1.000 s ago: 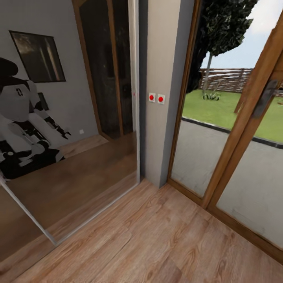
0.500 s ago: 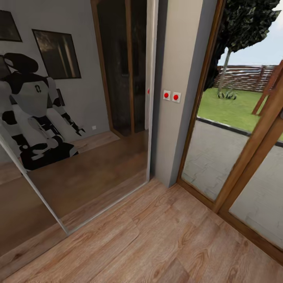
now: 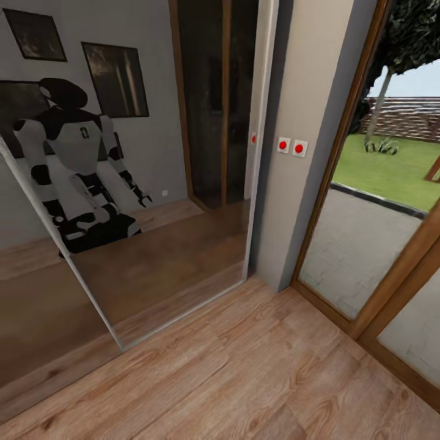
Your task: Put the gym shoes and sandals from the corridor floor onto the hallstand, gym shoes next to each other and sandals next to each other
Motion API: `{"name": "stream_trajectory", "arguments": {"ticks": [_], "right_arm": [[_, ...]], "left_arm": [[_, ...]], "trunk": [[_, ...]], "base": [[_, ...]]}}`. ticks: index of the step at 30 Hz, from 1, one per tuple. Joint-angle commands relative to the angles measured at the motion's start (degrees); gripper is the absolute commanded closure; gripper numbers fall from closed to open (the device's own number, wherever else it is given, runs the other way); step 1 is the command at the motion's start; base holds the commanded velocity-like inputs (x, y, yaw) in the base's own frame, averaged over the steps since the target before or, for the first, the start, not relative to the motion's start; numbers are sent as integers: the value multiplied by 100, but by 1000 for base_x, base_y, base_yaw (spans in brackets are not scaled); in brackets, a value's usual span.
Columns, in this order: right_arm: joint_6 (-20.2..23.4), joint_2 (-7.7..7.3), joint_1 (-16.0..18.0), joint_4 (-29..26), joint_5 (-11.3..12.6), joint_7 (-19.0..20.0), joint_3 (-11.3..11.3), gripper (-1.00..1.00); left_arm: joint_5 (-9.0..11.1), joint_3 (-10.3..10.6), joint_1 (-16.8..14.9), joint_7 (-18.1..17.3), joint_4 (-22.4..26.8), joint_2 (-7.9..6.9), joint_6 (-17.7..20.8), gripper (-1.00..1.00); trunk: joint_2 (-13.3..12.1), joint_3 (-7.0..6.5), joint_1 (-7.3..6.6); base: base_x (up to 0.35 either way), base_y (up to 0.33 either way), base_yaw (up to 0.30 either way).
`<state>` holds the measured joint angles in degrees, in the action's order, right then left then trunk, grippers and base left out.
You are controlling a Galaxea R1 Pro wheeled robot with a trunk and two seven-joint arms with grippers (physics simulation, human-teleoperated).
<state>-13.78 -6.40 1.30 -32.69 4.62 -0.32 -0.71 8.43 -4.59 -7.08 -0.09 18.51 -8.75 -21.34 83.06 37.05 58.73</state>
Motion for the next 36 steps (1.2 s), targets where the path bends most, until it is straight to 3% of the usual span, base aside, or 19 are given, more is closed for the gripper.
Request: {"name": "stream_trajectory", "arguments": {"ticks": [1,36], "right_arm": [[-19,-2,1,1,48,-3,10,-100],[-133,-2,1,-1,48,-3,19,-100]], "left_arm": [[39,-8,-4,0,-5,2,-18,-100],[45,-33,-4,-17,-5,5,-25,-100]], "trunk": [[2,12,0],[2,222,0]], "base": [[0,0,204],[0,0,223]]}}
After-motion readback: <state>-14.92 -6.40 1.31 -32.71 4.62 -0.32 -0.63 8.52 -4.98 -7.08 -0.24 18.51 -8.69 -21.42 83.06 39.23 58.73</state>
